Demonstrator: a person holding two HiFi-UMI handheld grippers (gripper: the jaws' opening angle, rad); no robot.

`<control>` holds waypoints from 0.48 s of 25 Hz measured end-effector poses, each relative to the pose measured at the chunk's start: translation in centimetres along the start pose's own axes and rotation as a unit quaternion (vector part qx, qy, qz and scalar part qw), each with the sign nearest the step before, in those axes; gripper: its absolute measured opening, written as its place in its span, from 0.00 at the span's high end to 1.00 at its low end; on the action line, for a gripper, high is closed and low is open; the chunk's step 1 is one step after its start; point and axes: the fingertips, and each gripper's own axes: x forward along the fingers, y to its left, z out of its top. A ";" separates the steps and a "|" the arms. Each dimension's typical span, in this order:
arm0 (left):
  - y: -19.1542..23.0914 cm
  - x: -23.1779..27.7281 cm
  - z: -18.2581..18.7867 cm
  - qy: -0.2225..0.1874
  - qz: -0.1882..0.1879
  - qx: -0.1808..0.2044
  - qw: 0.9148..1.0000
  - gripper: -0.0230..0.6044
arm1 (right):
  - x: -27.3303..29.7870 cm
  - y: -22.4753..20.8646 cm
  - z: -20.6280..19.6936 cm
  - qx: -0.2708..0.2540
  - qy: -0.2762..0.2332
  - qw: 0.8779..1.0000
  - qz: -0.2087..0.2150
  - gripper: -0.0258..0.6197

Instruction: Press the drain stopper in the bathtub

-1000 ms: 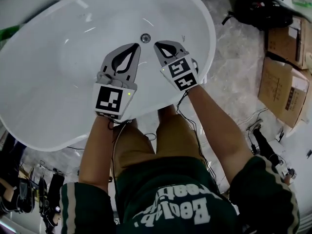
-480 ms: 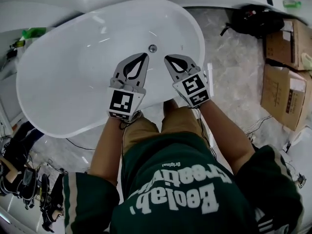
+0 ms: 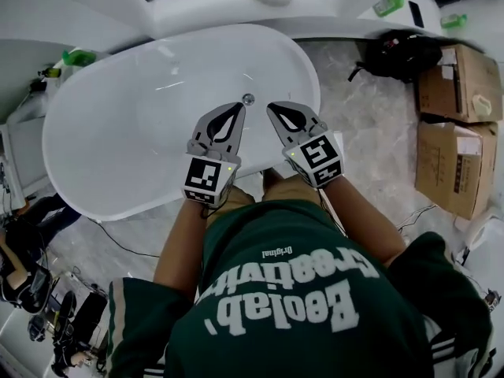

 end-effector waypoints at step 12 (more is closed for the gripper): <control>-3.1 -3.9 5.7 -0.047 -0.016 0.016 0.999 0.95 | -6.1 2.5 5.3 -0.041 -0.063 0.997 -0.001 0.94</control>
